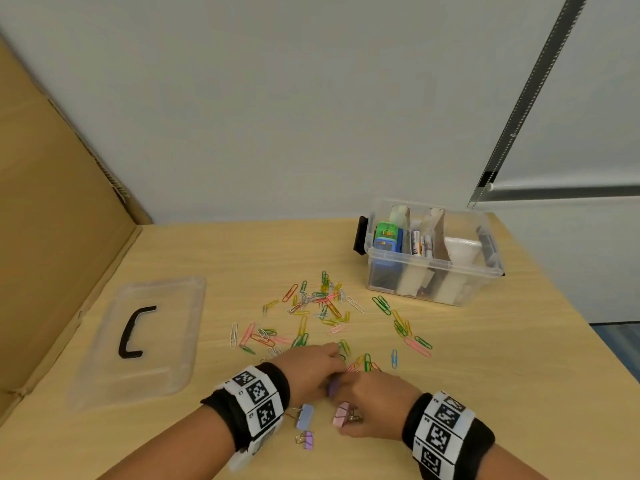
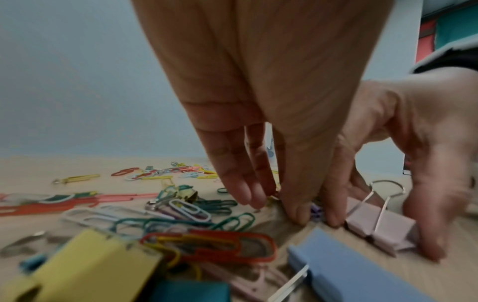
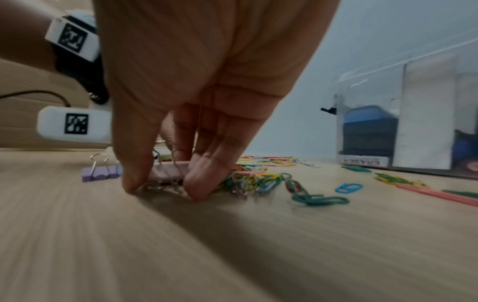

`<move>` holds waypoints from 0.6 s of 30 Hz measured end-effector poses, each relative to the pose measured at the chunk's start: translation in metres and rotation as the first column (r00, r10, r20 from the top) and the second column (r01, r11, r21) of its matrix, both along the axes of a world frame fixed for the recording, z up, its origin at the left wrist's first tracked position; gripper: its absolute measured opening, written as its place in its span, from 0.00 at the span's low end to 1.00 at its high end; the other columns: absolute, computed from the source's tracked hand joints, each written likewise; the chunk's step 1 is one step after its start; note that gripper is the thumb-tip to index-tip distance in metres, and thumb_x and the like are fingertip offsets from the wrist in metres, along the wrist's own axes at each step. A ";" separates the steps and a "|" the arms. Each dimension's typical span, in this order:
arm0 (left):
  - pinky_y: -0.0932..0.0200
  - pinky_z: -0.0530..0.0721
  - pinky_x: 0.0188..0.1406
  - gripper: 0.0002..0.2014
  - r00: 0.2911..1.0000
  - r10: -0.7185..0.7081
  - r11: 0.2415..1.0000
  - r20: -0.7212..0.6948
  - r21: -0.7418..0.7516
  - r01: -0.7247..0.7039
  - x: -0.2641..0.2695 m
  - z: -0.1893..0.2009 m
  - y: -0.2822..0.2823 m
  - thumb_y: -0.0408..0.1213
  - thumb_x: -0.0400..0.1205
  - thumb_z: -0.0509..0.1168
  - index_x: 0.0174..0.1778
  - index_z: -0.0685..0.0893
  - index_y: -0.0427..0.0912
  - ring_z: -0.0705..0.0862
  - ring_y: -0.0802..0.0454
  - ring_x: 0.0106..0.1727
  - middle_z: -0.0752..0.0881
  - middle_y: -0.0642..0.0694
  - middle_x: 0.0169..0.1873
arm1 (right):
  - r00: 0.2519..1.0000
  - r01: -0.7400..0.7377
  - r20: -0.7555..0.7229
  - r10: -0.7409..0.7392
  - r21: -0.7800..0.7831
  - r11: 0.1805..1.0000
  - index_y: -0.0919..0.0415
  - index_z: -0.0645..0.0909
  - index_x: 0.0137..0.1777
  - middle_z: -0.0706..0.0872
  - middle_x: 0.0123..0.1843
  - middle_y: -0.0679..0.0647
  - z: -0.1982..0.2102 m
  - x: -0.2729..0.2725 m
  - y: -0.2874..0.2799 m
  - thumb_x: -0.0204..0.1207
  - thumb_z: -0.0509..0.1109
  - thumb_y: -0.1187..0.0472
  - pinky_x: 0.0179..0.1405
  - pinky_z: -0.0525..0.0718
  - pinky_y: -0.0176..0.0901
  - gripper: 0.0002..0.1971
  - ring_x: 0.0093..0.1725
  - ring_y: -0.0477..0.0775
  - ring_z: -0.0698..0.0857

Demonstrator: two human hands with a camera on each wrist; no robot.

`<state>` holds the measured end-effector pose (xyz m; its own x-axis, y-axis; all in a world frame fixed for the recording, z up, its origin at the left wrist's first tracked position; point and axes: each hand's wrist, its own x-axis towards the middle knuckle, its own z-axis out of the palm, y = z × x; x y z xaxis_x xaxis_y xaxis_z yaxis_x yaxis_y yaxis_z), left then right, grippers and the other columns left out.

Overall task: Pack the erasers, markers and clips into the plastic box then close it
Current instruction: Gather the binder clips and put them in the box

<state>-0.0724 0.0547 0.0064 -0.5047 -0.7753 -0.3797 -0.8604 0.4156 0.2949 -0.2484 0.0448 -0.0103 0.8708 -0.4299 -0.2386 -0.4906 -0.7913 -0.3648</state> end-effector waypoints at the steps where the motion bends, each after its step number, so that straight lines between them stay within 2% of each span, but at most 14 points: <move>1: 0.51 0.75 0.44 0.14 1.000 0.007 1.000 -0.018 -0.014 -0.007 0.003 -0.001 0.001 0.36 0.80 0.63 0.62 0.79 0.41 0.80 0.40 0.51 0.74 0.43 0.59 | 0.999 0.037 0.015 -0.037 0.019 0.999 0.57 0.77 0.60 0.80 0.58 0.52 0.001 -0.001 0.001 0.74 0.67 0.49 0.40 0.73 0.40 0.18 0.49 0.56 0.81; 4: 0.53 0.80 0.51 0.16 0.988 0.089 0.994 -0.128 -0.045 -0.095 0.018 -0.004 0.004 0.40 0.80 0.64 0.65 0.78 0.48 0.81 0.47 0.54 0.75 0.49 0.59 | 0.971 0.203 0.085 -0.222 0.189 0.961 0.52 0.74 0.51 0.78 0.42 0.43 0.009 -0.006 0.004 0.70 0.69 0.50 0.35 0.73 0.39 0.13 0.36 0.44 0.75; 5: 0.55 0.81 0.53 0.17 0.977 0.121 0.990 -0.176 -0.050 -0.132 0.024 -0.003 0.005 0.41 0.80 0.65 0.65 0.78 0.51 0.81 0.51 0.54 0.76 0.52 0.59 | 0.943 0.271 0.112 -0.313 0.283 0.920 0.52 0.73 0.50 0.78 0.38 0.42 0.011 -0.007 0.004 0.69 0.69 0.52 0.35 0.74 0.37 0.12 0.33 0.41 0.74; 7: 0.60 0.81 0.55 0.18 0.943 0.183 0.979 -0.276 -0.039 -0.202 0.038 0.000 0.007 0.42 0.79 0.66 0.66 0.77 0.54 0.80 0.57 0.53 0.76 0.55 0.58 | 0.852 0.377 0.161 -0.499 0.473 0.796 0.53 0.73 0.50 0.82 0.38 0.46 0.013 -0.011 0.000 0.70 0.67 0.54 0.34 0.78 0.37 0.10 0.32 0.40 0.77; 9: 0.64 0.81 0.55 0.22 0.897 0.246 0.963 -0.367 -0.010 -0.269 0.053 0.003 0.009 0.42 0.78 0.67 0.68 0.75 0.58 0.80 0.59 0.51 0.75 0.56 0.55 | 0.724 0.383 0.195 -0.662 0.685 0.620 0.56 0.73 0.50 0.85 0.41 0.54 0.010 -0.012 -0.007 0.76 0.64 0.59 0.34 0.81 0.41 0.05 0.33 0.48 0.82; 10: 0.64 0.81 0.54 0.23 0.865 0.286 0.951 -0.413 0.015 -0.307 0.060 0.004 0.010 0.41 0.78 0.67 0.69 0.74 0.59 0.80 0.59 0.50 0.73 0.56 0.53 | 0.650 0.338 0.195 -0.734 0.792 0.509 0.59 0.72 0.50 0.84 0.41 0.57 0.010 -0.011 -0.011 0.78 0.62 0.62 0.33 0.83 0.44 0.03 0.34 0.53 0.83; 12: 0.65 0.82 0.52 0.22 0.785 0.366 0.920 -0.500 0.065 -0.387 0.074 0.006 0.011 0.38 0.78 0.66 0.68 0.77 0.57 0.79 0.57 0.48 0.72 0.53 0.50 | 0.502 0.193 0.151 -0.852 0.940 0.280 0.62 0.73 0.48 0.83 0.40 0.62 0.010 -0.006 -0.017 0.74 0.60 0.65 0.33 0.83 0.48 0.05 0.35 0.59 0.83; 14: 0.70 0.80 0.49 0.16 0.723 0.416 0.889 -0.551 0.080 -0.451 0.086 0.008 0.012 0.36 0.79 0.66 0.61 0.80 0.55 0.79 0.56 0.47 0.72 0.50 0.49 | 0.403 0.074 0.093 -0.910 0.988 0.134 0.64 0.75 0.46 0.84 0.41 0.63 0.012 0.001 -0.019 0.68 0.59 0.63 0.33 0.83 0.48 0.09 0.37 0.61 0.82; 16: 0.72 0.79 0.46 0.12 0.692 0.444 0.865 -0.569 0.069 -0.497 0.096 0.010 0.013 0.35 0.79 0.66 0.54 0.78 0.56 0.80 0.55 0.47 0.73 0.49 0.50 | 0.371 0.099 0.062 -0.927 0.989 0.106 0.63 0.77 0.42 0.83 0.39 0.60 0.013 0.009 -0.018 0.72 0.62 0.58 0.32 0.82 0.46 0.08 0.36 0.59 0.82; 17: 0.69 0.79 0.47 0.11 0.678 0.456 0.853 -0.577 0.065 -0.518 0.101 0.011 0.014 0.34 0.79 0.65 0.52 0.76 0.55 0.80 0.54 0.47 0.75 0.49 0.50 | 0.391 0.172 0.071 -0.918 0.974 0.149 0.61 0.77 0.39 0.82 0.37 0.60 0.013 0.013 -0.017 0.76 0.64 0.57 0.31 0.82 0.45 0.09 0.35 0.58 0.81; 18: 0.63 0.81 0.48 0.10 0.661 0.471 0.841 -0.584 0.071 -0.536 0.106 0.010 0.015 0.34 0.79 0.65 0.51 0.76 0.54 0.81 0.53 0.47 0.77 0.48 0.50 | 0.439 0.265 0.096 -0.893 0.936 0.231 0.59 0.76 0.37 0.82 0.34 0.59 0.013 0.016 -0.015 0.79 0.66 0.57 0.29 0.80 0.44 0.11 0.31 0.56 0.81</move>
